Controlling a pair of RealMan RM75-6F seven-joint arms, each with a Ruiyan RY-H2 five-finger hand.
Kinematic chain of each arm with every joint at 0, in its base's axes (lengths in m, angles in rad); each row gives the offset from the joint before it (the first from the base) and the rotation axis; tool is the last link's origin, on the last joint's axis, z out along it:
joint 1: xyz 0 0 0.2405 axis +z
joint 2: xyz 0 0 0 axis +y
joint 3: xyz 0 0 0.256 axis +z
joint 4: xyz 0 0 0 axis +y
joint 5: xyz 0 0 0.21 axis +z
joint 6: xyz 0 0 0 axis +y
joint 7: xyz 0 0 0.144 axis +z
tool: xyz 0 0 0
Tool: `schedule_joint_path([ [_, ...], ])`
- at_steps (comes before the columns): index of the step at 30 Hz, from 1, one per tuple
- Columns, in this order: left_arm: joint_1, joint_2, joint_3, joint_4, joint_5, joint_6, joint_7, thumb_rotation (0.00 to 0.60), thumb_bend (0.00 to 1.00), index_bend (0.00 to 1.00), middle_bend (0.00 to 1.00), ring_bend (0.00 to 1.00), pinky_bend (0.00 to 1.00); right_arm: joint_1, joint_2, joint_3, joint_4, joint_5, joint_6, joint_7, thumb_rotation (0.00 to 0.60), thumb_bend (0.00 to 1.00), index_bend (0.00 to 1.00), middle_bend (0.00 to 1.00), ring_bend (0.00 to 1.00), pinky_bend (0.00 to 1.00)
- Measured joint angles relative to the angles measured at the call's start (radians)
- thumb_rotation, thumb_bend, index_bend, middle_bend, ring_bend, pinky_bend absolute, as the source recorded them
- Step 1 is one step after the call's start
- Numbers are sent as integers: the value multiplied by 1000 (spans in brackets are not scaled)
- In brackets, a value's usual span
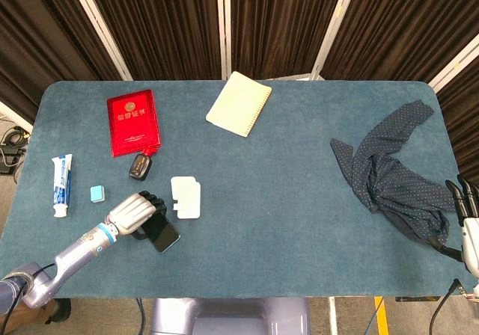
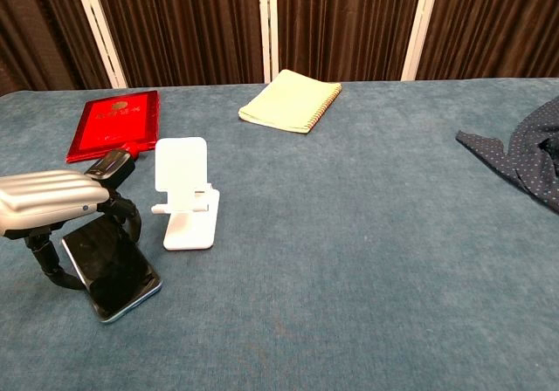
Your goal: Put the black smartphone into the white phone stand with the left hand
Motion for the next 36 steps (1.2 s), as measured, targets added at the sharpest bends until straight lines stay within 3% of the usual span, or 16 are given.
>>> schedule_joint_path([
  [10, 17, -6, 17, 23, 26, 63, -2, 600, 0, 570, 420, 444, 352, 0, 1, -1, 0, 0, 0, 3, 600, 0, 0, 0, 0, 0],
  [19, 36, 48, 33, 18, 57, 146, -7, 600, 0, 574, 420, 444, 352, -1, 1, -2, -4, -4, 3, 1, 600, 0, 0, 0, 0, 0],
  [31, 53, 127, 32, 126, 239, 470, 79, 600, 0, 566, 420, 444, 356, -2, 4, -3, -7, -7, 4, 5, 600, 0, 0, 0, 0, 0],
  [36, 16, 136, -5, 196, 285, 525, 148, 600, 0, 565, 420, 444, 356, -2, 6, -3, -7, -5, 2, 13, 600, 0, 0, 0, 0, 0],
])
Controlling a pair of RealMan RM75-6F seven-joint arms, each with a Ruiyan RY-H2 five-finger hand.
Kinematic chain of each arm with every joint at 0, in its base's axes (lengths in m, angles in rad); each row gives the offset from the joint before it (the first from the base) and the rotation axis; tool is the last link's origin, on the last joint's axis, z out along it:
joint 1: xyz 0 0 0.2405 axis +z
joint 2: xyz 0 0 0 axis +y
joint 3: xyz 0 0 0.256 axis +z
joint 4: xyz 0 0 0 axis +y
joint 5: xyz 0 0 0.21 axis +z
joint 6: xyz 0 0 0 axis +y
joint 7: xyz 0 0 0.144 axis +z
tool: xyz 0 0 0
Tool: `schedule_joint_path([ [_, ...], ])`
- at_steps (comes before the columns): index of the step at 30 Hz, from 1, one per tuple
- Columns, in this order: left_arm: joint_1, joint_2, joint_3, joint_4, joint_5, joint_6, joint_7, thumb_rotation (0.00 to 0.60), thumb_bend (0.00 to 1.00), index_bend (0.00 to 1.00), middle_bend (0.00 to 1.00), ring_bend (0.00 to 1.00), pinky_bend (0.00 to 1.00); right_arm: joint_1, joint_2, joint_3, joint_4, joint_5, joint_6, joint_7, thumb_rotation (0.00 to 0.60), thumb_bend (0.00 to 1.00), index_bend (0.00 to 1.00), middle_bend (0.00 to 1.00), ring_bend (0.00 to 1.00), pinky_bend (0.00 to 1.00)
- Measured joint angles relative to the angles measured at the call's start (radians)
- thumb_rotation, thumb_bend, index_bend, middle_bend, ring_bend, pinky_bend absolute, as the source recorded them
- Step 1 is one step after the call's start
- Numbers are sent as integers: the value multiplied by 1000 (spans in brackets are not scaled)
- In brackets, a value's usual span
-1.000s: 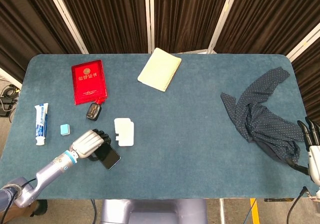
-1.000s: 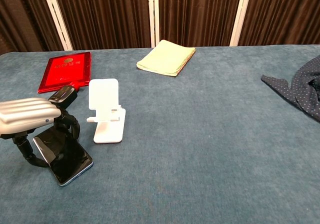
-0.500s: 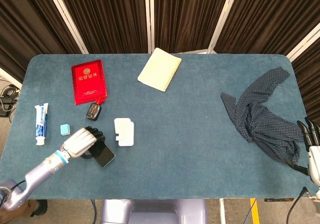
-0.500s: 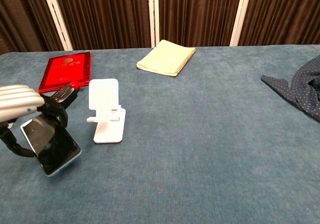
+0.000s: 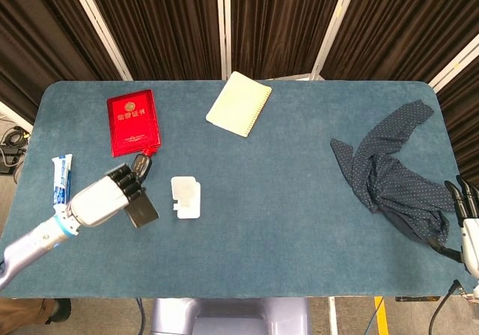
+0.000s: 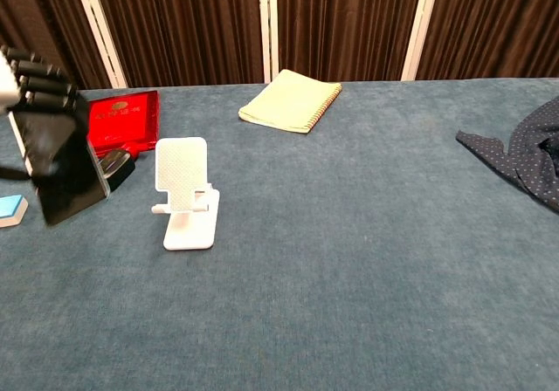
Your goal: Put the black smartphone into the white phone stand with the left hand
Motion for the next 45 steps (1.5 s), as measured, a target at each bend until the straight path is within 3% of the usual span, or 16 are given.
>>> schedule_joint_path([
  [8, -120, -30, -44, 78, 57, -23, 95, 600, 0, 565, 420, 444, 355, 2, 3, 5, 4, 14, -7, 12, 600, 0, 0, 0, 0, 0],
  [17, -240, -85, -48, 161, 107, -110, 130, 600, 0, 567, 420, 444, 355, 2, 3, 13, 18, 38, -15, 26, 600, 0, 0, 0, 0, 0],
  [26, -301, -110, -36, 108, 113, -200, 210, 600, 0, 561, 414, 444, 352, -1, 8, 19, 26, 47, -14, 52, 600, 0, 0, 0, 0, 0],
  [45, -346, -112, -18, 19, 93, -281, 283, 600, 0, 552, 400, 444, 344, -5, 16, 24, 36, 52, -15, 87, 600, 0, 0, 0, 0, 0],
])
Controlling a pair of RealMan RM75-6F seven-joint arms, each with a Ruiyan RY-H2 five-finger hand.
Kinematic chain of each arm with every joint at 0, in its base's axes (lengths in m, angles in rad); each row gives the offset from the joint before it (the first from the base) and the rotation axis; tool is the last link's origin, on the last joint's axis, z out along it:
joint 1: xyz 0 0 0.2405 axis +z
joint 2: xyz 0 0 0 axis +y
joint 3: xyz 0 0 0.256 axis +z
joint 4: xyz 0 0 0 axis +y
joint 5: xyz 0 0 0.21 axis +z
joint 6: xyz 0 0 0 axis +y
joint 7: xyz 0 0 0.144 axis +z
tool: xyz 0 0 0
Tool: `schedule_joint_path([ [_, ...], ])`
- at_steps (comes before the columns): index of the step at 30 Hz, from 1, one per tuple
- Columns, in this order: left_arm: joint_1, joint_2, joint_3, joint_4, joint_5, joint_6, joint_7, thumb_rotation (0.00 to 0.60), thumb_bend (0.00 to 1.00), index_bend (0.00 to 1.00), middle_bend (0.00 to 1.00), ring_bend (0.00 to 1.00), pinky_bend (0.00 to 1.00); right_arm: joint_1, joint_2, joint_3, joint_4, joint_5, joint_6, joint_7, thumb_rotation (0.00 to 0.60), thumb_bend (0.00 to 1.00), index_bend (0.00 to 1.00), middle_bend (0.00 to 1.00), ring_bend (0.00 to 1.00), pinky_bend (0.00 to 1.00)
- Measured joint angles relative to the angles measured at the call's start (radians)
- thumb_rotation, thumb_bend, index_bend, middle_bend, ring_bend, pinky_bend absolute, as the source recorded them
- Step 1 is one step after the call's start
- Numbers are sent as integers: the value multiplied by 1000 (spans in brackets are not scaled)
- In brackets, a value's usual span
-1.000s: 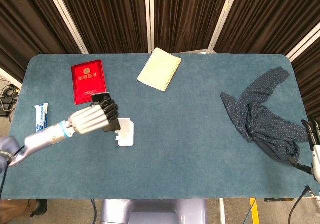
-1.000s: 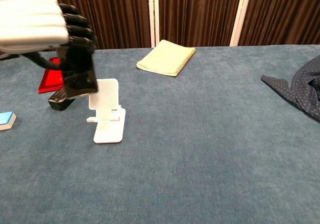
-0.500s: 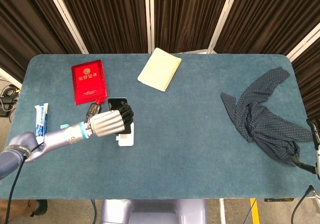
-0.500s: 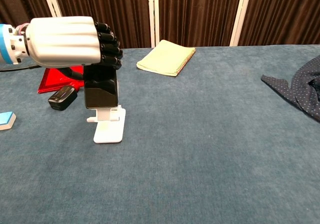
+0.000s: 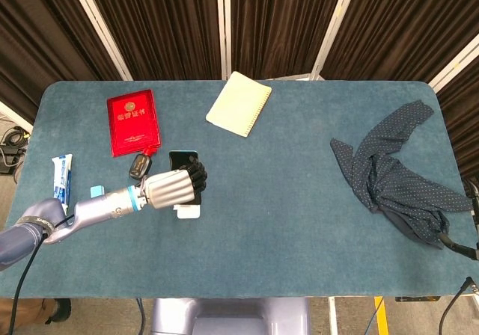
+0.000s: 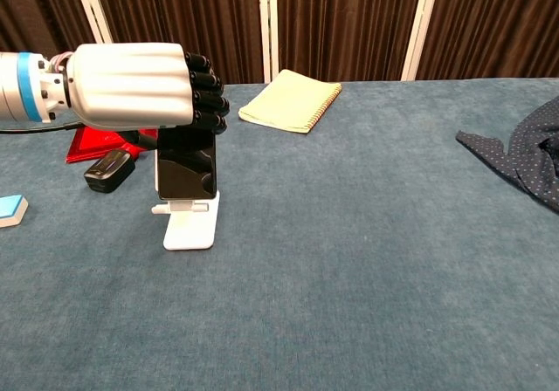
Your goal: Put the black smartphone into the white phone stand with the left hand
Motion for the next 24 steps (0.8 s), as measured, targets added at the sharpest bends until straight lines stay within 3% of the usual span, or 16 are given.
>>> schedule_joint_path([
  [16, -13, 18, 25, -36, -2, -22, 43, 600, 0, 514, 380, 437, 338, -3, 4, 0, -1, -5, 5, 12, 600, 0, 0, 0, 0, 0],
  [21, -12, 18, 34, -43, -5, -25, 43, 600, 0, 452, 319, 389, 332, -5, 5, 1, -1, -6, 7, 15, 600, 0, 0, 0, 0, 0],
  [24, -14, 18, 39, -44, -4, -28, 46, 600, 0, 325, 183, 271, 306, -5, 5, 1, -1, -6, 8, 15, 600, 0, 0, 0, 0, 0],
])
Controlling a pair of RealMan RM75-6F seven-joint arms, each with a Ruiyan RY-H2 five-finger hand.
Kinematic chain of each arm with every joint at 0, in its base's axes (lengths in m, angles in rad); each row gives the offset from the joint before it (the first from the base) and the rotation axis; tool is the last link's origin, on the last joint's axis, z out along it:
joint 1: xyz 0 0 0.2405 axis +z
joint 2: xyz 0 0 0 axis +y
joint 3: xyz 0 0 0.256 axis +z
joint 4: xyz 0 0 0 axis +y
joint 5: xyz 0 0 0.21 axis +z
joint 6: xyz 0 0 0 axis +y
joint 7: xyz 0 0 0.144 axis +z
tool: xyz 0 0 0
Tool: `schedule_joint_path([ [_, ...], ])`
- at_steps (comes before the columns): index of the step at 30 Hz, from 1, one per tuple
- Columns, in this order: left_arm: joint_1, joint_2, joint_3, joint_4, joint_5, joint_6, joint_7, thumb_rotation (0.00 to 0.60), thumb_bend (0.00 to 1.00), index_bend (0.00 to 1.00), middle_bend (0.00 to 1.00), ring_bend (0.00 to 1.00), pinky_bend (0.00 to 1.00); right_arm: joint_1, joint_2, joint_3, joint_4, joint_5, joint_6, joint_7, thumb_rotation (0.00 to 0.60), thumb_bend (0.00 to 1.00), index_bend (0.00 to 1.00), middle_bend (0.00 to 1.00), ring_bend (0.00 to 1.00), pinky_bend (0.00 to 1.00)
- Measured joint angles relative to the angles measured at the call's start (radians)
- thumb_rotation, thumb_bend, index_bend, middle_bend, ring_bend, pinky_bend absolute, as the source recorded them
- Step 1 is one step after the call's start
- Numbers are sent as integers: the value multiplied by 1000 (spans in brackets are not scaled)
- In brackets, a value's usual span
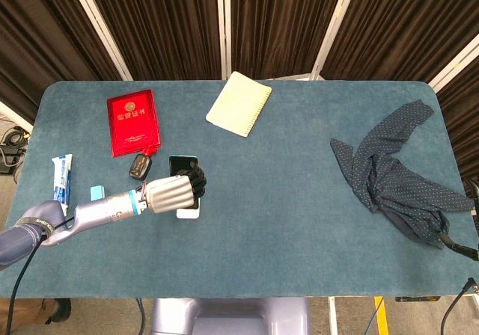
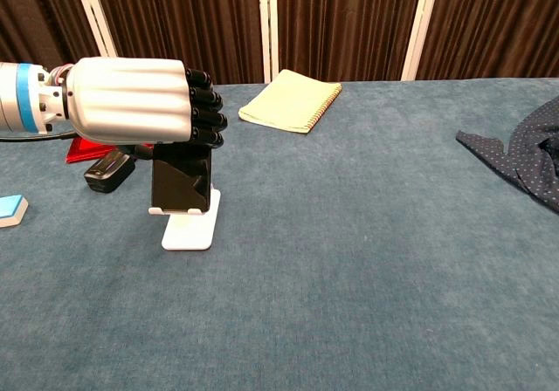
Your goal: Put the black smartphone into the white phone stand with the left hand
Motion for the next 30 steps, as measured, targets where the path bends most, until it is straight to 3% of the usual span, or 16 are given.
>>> schedule_joint_path([
  [2, 0, 0, 0, 0, -1, 3, 0, 600, 0, 208, 62, 153, 240, 0, 0, 0, 0, 0, 1, -1, 600, 0, 0, 0, 0, 0],
  [4, 0, 1, 0, 0, -2, 4, 4, 600, 0, 141, 11, 80, 186, 0, 0, 0, 0, 0, 0, 0, 600, 0, 0, 0, 0, 0],
  [8, -1, 7, 0, -9, -6, 2, 8, 600, 0, 82, 0, 7, 142, 0, 0, 0, 0, -1, 0, 0, 600, 0, 0, 0, 0, 0],
  [22, 19, 66, -26, -58, -26, 87, 14, 600, 0, 37, 0, 0, 25, -3, 4, -3, -2, -11, 6, 8, 600, 0, 0, 0, 0, 0],
  [30, 136, 127, -98, -191, -193, 222, -28, 600, 0, 1, 0, 0, 0, -3, 6, -5, -7, -22, 10, 14, 600, 0, 0, 0, 0, 0],
])
